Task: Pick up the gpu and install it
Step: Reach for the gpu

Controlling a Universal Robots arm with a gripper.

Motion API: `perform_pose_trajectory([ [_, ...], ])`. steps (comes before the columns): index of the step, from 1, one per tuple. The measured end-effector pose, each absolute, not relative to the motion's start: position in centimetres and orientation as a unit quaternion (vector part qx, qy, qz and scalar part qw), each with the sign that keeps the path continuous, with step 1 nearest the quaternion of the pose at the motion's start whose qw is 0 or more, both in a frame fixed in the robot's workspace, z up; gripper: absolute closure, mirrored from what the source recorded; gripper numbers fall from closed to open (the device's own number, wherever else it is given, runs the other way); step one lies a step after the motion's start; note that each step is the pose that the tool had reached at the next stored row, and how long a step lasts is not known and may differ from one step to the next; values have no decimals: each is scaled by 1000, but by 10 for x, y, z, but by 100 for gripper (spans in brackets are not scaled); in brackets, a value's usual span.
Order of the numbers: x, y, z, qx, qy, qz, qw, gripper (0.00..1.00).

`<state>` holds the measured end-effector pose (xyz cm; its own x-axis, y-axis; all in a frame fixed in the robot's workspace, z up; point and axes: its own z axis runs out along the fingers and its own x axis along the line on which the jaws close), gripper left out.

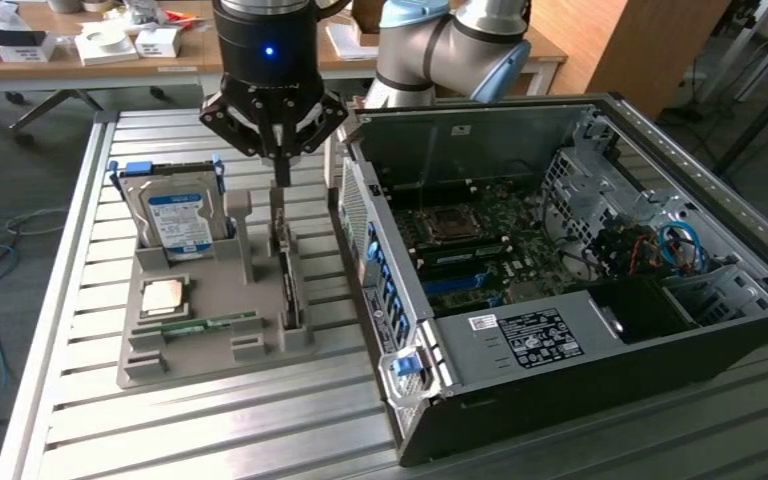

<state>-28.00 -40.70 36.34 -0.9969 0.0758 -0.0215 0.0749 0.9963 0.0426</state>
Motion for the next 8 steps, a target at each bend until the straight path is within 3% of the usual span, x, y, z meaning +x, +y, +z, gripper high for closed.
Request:
perform_pose_trajectory([
  [8,-280,-423,363,38,999,21,12,89],
])
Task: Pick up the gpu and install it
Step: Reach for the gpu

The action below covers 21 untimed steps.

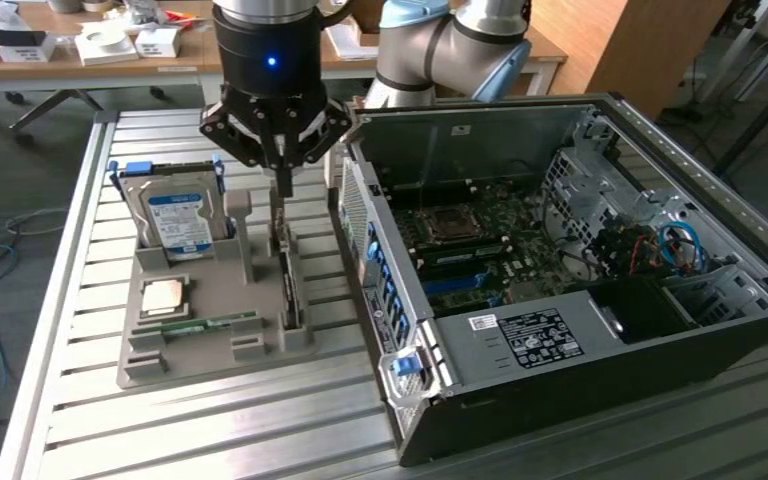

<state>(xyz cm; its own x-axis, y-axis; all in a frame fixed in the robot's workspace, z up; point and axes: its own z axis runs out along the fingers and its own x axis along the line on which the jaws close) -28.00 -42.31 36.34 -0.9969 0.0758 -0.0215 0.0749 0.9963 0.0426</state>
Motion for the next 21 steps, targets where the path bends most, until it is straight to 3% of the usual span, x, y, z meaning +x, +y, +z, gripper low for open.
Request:
perform_pose_trajectory([
  [10,-280,-440,363,38,999,21,12,89],
  [21,-282,-440,363,38,999,21,12,89],
])
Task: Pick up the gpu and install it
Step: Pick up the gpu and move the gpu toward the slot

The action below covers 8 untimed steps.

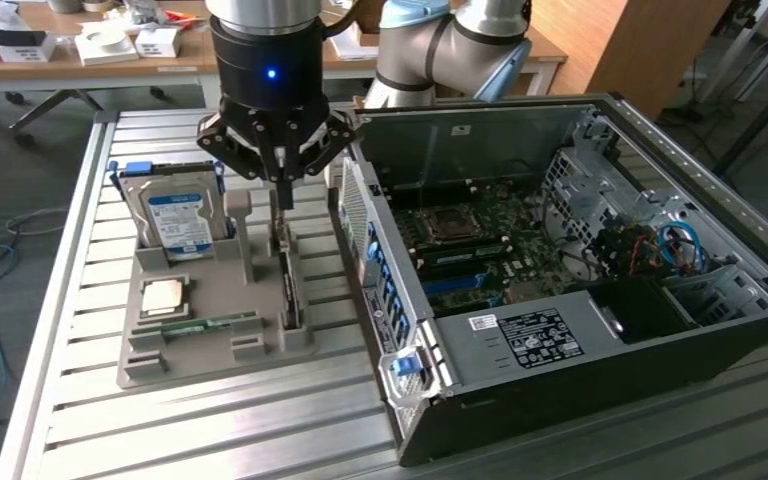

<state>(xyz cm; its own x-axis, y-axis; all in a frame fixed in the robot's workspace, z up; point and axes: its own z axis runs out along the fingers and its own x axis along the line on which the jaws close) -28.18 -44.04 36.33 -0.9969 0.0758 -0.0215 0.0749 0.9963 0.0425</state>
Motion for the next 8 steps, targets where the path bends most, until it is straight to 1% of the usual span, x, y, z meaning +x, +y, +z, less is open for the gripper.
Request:
perform_pose_trajectory([
  [8,-282,-440,363,38,999,21,12,89],
])
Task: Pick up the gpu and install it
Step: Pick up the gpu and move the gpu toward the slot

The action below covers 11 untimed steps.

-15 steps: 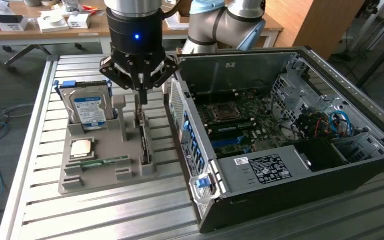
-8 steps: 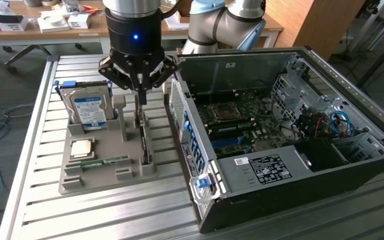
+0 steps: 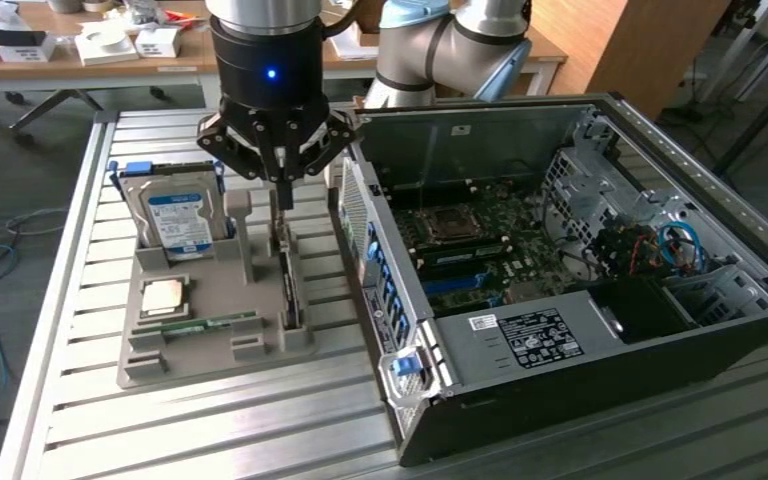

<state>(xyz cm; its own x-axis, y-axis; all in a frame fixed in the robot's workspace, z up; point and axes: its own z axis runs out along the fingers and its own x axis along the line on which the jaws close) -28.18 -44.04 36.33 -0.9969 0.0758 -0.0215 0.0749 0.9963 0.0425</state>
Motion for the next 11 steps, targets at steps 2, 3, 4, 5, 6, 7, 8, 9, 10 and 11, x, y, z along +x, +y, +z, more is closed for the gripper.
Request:
perform_pose_trajectory([
  [2,-282,-440,363,38,999,21,12,89],
  [3,-282,-440,363,38,999,21,12,89],
  [4,-282,-440,363,38,999,21,12,89],
  [5,-282,-440,363,38,999,21,12,83],
  [6,-282,-440,363,38,999,21,12,77],
  [7,-282,-440,363,38,999,21,12,77],
  [8,-282,-440,363,38,999,21,12,71],
  [9,-282,-440,363,38,999,21,12,71],
  [10,-282,-440,363,38,999,21,12,65],
  [11,-282,-440,363,38,999,21,12,59],
])
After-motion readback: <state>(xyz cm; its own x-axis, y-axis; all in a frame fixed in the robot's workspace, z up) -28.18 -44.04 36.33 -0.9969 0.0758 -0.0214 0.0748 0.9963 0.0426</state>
